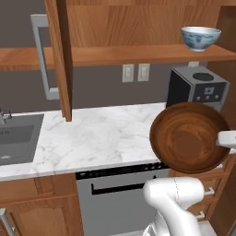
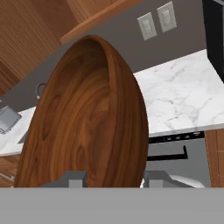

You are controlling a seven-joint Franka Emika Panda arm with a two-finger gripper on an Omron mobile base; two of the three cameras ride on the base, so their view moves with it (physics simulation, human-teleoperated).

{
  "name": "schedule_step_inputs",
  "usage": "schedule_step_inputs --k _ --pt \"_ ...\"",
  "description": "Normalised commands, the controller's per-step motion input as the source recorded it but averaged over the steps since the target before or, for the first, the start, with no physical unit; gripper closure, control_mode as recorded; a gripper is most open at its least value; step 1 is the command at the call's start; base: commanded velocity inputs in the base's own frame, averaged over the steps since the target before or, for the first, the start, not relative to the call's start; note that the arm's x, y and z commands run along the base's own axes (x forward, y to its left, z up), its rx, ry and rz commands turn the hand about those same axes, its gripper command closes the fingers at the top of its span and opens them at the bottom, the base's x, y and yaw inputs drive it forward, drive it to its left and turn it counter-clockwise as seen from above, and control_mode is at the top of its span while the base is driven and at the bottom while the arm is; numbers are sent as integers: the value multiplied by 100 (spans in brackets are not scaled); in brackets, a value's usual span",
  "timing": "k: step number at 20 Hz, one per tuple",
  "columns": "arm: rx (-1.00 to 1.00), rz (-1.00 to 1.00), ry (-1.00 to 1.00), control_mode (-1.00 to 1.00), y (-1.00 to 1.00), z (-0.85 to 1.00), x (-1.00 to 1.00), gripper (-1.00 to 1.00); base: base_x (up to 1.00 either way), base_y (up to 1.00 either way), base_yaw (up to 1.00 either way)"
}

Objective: Move the bowls from the cabinet to the plates on the dining table.

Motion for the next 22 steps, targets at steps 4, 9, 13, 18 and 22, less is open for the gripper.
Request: schedule_step_inputs --k 4,9,13,18,22 --pt "0 0 0 100 0 0 0 100 0 0 26" --pt "0 0 0 100 0 0 0 100 0 0 31" --pt "0 0 0 100 0 0 0 100 0 0 32" --pt "0 0 0 100 0 0 0 100 0 0 34" --pt "0 0 0 100 0 0 0 100 0 0 35"
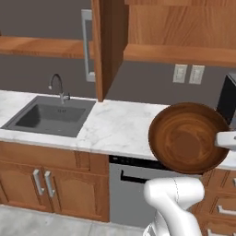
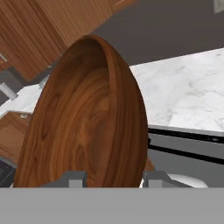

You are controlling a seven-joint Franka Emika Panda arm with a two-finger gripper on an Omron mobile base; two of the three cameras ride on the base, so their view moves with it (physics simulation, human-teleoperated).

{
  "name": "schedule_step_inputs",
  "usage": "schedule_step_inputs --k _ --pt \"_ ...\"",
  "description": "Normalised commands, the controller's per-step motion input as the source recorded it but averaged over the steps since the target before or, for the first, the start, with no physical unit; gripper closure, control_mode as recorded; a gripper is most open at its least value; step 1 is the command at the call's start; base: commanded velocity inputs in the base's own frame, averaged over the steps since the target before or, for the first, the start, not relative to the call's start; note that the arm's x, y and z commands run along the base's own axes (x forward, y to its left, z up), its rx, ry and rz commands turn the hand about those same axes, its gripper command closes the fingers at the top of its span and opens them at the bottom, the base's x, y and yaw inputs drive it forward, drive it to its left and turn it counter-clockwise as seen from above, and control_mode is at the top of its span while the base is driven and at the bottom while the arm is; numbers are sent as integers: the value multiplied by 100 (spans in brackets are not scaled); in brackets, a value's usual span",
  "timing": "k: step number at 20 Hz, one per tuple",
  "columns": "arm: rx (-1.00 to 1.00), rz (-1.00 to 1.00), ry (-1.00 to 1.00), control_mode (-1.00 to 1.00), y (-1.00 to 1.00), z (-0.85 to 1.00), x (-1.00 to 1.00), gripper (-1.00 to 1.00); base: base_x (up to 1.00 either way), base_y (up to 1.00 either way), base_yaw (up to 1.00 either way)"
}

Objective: Move the bowls from the cabinet to the plates on the dining table.

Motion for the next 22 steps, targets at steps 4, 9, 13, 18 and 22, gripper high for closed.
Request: schedule_step_inputs --k 4,9,13,18,22 --pt "0 0 0 100 0 0 0 100 0 0 36" --pt "0 0 0 100 0 0 0 100 0 0 39" --pt "0 0 0 100 0 0 0 100 -2 0 42" --pt "0 0 0 100 0 0 0 100 -2 0 42" --pt "0 0 0 100 0 0 0 100 -3 0 42"
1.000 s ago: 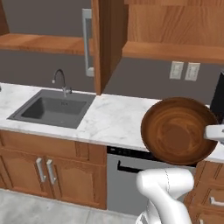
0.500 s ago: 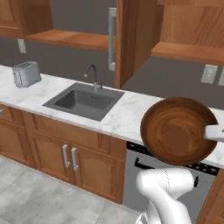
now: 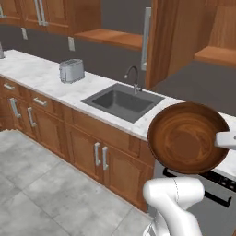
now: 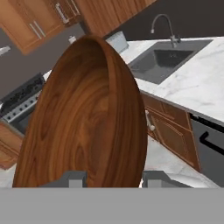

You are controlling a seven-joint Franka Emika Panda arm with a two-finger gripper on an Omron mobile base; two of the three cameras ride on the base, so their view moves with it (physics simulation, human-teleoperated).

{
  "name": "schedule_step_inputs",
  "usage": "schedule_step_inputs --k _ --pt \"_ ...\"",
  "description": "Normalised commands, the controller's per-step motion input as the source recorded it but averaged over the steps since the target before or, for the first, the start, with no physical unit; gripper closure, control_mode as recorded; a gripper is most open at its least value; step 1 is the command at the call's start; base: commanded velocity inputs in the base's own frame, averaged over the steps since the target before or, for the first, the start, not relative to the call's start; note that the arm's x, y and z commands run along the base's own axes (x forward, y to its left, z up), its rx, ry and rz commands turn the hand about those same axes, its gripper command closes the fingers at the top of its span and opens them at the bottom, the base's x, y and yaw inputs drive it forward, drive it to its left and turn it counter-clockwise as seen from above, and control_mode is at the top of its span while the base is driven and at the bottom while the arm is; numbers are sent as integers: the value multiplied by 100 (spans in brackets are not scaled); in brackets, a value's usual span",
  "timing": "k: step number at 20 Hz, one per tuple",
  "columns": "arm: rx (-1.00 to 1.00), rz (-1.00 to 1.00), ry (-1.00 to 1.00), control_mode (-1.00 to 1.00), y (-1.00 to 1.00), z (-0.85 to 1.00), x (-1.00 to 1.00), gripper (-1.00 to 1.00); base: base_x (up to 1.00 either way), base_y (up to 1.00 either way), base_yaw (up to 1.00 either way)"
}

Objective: Move the bowls from the cabinet to the plates on the dining table.

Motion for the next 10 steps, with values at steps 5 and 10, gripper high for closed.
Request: schedule_step_inputs --k 5,10 --pt "0 0 0 100 0 0 0 100 -8 0 44" --pt "0 0 0 100 0 0 0 100 -10 0 44"
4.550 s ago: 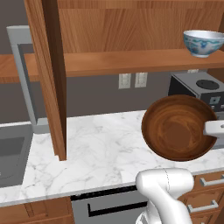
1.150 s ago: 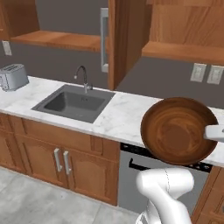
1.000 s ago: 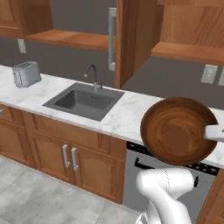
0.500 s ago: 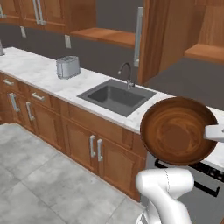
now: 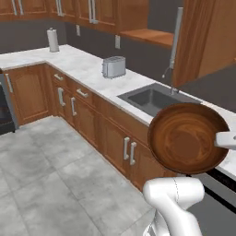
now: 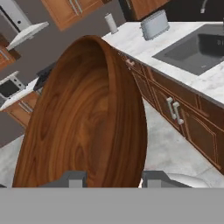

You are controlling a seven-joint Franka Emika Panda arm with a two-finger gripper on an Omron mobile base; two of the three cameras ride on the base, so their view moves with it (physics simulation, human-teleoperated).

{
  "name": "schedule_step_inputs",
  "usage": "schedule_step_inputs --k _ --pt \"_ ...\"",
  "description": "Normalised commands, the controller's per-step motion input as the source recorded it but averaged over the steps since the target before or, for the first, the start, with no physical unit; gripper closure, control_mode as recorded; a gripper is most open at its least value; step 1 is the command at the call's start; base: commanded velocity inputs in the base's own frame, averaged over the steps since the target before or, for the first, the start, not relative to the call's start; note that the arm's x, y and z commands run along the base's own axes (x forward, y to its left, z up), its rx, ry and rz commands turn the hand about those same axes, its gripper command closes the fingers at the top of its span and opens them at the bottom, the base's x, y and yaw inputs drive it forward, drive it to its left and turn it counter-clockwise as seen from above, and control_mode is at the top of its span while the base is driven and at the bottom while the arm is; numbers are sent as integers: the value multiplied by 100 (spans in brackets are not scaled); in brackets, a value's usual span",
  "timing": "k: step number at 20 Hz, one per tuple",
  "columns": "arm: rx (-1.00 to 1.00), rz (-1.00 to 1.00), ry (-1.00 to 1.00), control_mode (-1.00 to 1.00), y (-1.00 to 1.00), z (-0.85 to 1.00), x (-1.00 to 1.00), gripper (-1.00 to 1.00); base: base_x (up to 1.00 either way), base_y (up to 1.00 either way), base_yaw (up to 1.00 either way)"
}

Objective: Move the bowls from the cabinet to the plates on the dining table.

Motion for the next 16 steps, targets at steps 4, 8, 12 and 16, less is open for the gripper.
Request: schedule_step_inputs --k 4,8,12,16 --pt "0 0 0 100 0 0 0 100 -11 0 45" --pt "0 0 0 100 0 0 0 100 -11 0 46" --pt "0 0 0 100 0 0 0 100 -10 0 46" --pt "0 0 0 100 0 0 0 100 -11 0 45"
